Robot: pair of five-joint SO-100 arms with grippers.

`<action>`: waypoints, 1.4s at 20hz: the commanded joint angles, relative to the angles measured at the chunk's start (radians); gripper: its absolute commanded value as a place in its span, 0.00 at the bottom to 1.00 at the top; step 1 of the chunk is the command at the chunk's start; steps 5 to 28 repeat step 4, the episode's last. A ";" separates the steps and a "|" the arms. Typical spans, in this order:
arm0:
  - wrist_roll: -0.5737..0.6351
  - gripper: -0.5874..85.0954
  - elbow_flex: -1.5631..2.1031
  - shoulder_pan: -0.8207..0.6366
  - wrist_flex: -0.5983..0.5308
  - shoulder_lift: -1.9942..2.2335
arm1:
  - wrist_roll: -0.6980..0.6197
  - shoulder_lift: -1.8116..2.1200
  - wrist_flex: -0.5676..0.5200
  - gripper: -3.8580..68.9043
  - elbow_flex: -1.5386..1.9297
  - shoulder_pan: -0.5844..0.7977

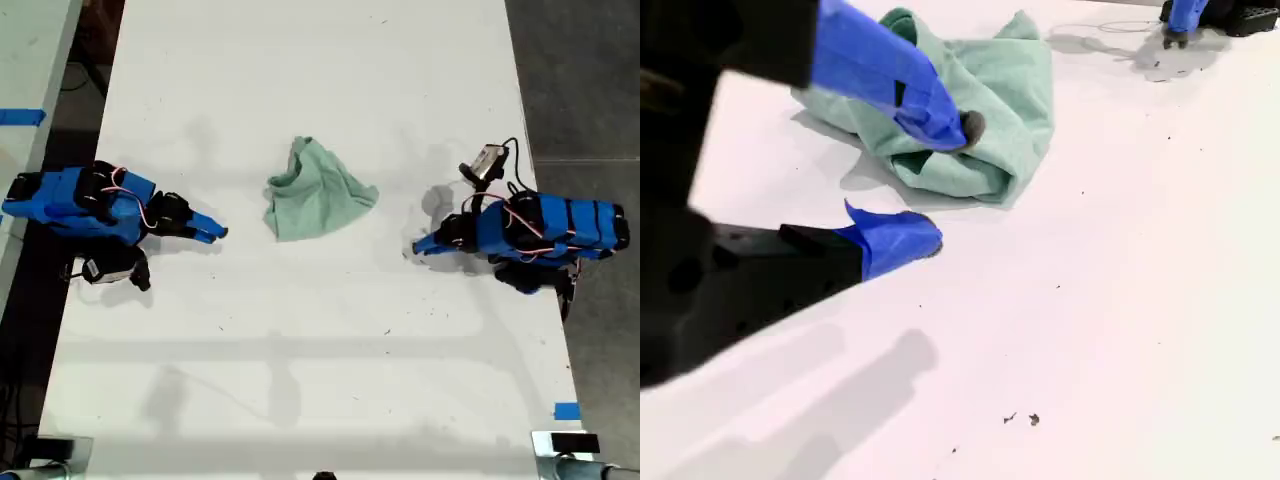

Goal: Fold t shirt

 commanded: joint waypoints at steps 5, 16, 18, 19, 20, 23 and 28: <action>0.005 0.16 0.000 -0.012 -0.002 0.006 | -0.009 0.011 0.006 0.18 0.055 -0.009; 0.005 0.16 0.000 -0.012 -0.002 0.006 | -0.009 0.011 0.006 0.18 0.055 -0.009; 0.005 0.16 0.000 -0.012 -0.002 0.006 | -0.009 0.011 0.006 0.18 0.055 -0.009; 0.005 0.16 0.000 -0.012 -0.002 0.006 | -0.009 0.011 0.006 0.18 0.055 -0.009; 0.005 0.16 0.000 -0.012 -0.002 0.006 | -0.009 0.011 0.006 0.18 0.055 -0.009; 0.005 0.16 0.000 -0.012 -0.002 0.006 | -0.009 0.011 0.006 0.18 0.055 -0.009; 0.005 0.16 0.000 -0.012 -0.002 0.006 | -0.009 0.011 0.006 0.18 0.055 -0.009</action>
